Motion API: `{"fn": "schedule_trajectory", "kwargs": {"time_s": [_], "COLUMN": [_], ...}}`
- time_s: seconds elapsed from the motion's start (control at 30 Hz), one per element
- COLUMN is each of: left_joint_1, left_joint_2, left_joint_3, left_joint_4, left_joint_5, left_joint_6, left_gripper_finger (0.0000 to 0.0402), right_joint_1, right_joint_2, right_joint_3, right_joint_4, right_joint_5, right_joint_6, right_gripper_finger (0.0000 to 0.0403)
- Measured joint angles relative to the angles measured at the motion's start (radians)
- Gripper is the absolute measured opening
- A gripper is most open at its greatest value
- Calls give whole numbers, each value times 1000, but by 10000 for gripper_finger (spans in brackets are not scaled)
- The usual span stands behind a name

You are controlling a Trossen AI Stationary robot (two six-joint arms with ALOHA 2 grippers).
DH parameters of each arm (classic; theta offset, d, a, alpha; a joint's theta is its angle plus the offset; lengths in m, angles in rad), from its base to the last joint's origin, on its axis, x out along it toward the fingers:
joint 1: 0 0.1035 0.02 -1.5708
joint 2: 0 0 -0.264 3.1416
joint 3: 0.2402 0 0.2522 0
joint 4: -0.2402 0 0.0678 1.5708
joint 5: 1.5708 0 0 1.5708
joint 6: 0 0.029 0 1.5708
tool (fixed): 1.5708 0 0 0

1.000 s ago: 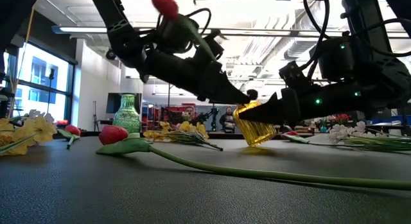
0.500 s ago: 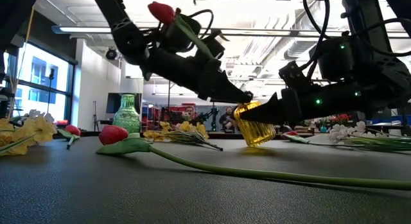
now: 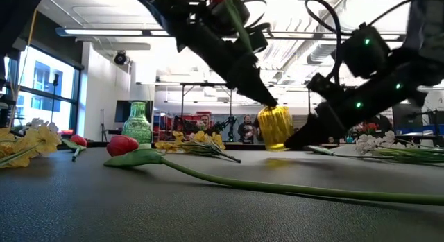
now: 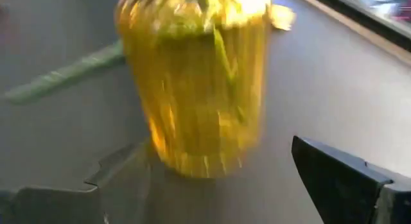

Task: Sort flowers into vase by color
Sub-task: Adjust the yellow vase, then put the right white flowers into the green vase

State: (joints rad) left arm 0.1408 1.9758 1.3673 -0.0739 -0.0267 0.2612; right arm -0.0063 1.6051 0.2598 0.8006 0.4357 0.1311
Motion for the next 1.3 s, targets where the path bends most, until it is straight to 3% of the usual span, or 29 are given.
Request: {"fn": "schedule_trajectory", "kwargs": {"time_s": [0.07,0.27,0.5,0.6,0.9,1.3], "left_joint_1": [14,72,103,108,141,186], "left_joint_2": [17,106,248,289,265,170], "left_joint_3": [47,234,442,500,525,524], "left_joint_4": [-48,-162,-305,-334,-385,-504], "left_joint_5": [-28,-28,-34,-61,-4,53], "left_joint_6": [24,42,90,88,37,55], "left_gripper_finger": [119,118,118,129,250,261], "right_joint_1": [18,57,118,144,184,184], "right_joint_2": [-93,-330,-466,-468,-460,-460], "right_joint_3": [1,2,3,3,3,3], "right_joint_4": [-103,-402,-679,-706,-706,-690], "right_joint_5": [57,84,84,83,88,92], "right_joint_6": [1,111,298,339,366,369], "right_gripper_finger": [342,328,325,325,325,325]}}
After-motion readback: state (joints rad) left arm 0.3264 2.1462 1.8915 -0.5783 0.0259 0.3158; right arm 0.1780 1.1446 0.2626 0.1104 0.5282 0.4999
